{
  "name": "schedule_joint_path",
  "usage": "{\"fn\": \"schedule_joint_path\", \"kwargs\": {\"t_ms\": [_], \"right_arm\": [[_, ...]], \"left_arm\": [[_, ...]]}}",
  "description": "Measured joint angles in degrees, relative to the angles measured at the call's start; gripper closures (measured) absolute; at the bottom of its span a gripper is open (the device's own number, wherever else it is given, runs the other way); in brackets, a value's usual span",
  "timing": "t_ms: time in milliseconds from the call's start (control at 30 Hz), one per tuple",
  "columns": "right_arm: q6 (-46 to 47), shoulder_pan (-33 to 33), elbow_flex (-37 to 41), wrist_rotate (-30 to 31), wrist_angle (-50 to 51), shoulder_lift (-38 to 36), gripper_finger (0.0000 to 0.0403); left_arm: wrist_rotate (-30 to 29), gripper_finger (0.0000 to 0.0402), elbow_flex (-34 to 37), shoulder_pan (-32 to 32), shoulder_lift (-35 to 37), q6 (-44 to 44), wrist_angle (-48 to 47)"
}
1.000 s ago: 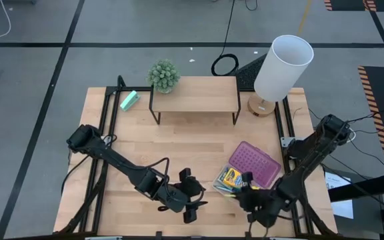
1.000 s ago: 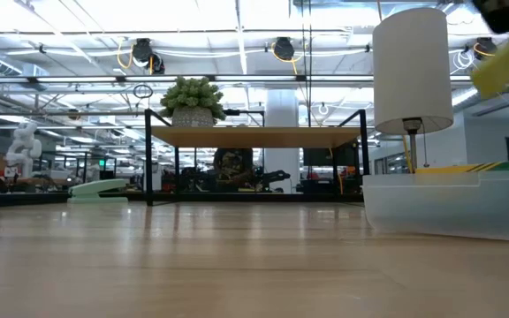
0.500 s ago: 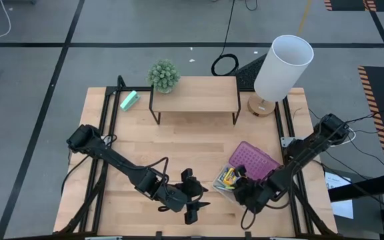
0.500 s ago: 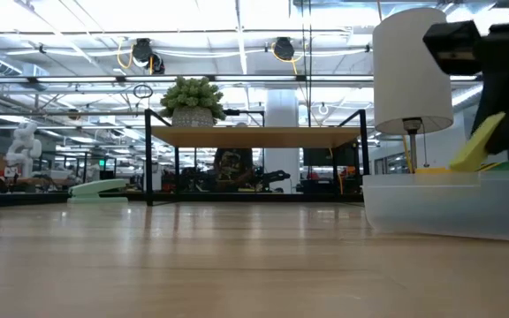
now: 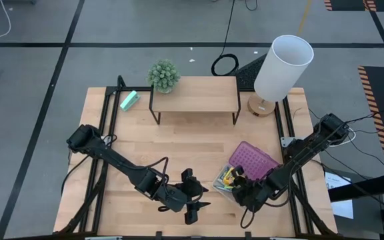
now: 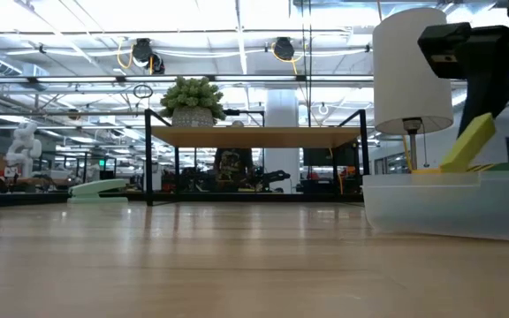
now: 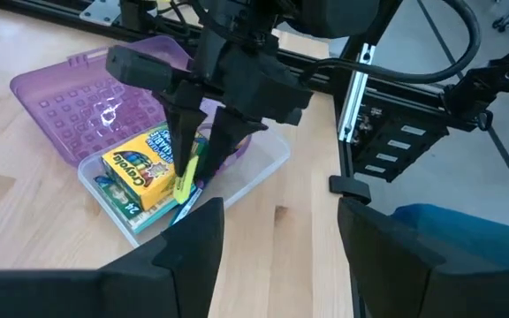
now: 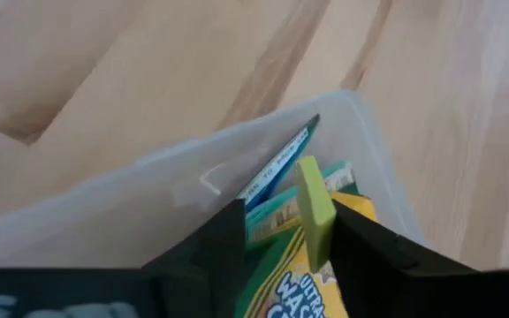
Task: Pack school essentials
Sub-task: Put the yellow eraser into the purple supply box
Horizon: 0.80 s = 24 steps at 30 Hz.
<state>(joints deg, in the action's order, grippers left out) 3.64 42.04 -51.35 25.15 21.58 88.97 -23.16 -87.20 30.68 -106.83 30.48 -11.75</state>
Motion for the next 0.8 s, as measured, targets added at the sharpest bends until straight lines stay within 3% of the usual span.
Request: {"fn": "schedule_joint_path", "kwargs": {"t_ms": [267, 467, 800], "right_arm": [[0.1, 0.0, 0.0, -7.2, -0.4, 0.0, 0.0221], [0.1, 0.0, 0.0, -7.3, -0.3, 0.0, 0.0192], [-0.6, 0.0, 0.0, -7.4, -0.2, 0.0, 0.0091]], "left_arm": [[0.0, 0.0176, 0.0, 0.1, 0.0, 0.0, 0.0], [0.0, 0.0176, 0.0, 0.3, 0.0, 0.1, 0.0], [-0.3, 0.0176, 0.0, 0.2, 0.0, 0.2, 0.0]]}}
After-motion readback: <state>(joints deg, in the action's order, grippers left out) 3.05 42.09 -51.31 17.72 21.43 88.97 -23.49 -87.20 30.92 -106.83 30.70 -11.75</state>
